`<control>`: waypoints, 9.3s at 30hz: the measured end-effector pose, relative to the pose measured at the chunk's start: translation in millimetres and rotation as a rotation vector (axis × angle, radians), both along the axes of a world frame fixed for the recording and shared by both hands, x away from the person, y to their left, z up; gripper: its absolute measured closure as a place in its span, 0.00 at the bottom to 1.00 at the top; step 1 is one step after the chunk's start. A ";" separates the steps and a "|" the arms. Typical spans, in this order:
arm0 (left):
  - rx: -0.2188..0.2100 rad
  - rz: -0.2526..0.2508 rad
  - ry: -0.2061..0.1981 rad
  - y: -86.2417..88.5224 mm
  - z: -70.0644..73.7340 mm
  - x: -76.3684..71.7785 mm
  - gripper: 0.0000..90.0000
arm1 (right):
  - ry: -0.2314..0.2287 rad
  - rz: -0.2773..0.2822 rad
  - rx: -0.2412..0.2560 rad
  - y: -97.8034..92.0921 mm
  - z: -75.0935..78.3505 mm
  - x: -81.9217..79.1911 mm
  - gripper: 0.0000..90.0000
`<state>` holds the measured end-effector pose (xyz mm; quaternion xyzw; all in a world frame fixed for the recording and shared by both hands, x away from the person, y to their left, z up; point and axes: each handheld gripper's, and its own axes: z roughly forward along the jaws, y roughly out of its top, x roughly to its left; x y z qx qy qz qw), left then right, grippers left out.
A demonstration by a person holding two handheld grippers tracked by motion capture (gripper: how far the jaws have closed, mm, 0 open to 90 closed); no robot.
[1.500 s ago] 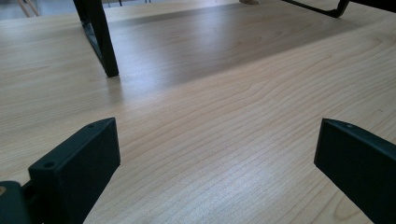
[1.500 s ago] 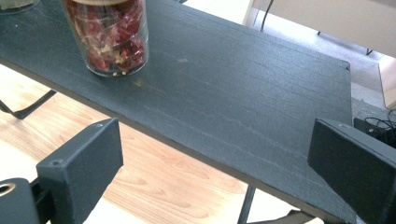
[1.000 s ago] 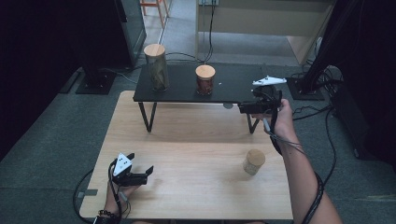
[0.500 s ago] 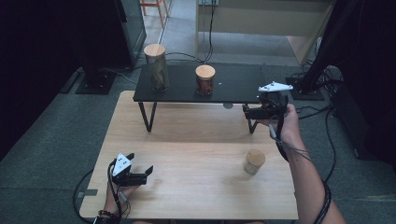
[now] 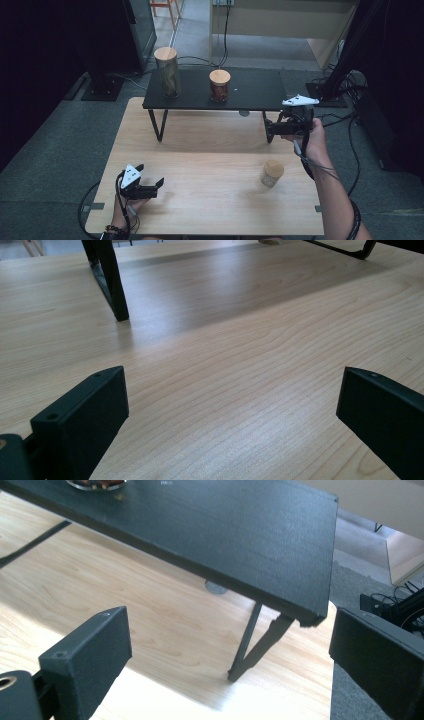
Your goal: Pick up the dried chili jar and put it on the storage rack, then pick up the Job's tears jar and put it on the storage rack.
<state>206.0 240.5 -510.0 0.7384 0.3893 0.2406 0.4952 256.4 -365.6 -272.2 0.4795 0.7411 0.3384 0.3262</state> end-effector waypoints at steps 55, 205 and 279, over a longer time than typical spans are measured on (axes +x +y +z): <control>0.017 0.006 0.000 -2.7 1.1 -0.6 0.00 | 0.062 0.001 0.008 -29.3 -63.2 -42.2 0.04; 0.044 0.011 -0.011 -7.8 1.4 -2.6 0.00 | 0.171 -0.022 0.102 -15.3 -175.8 -61.2 0.27; 0.055 0.004 -0.010 -9.0 2.1 -1.2 0.00 | 0.121 0.087 0.052 3.2 -52.4 -27.8 0.28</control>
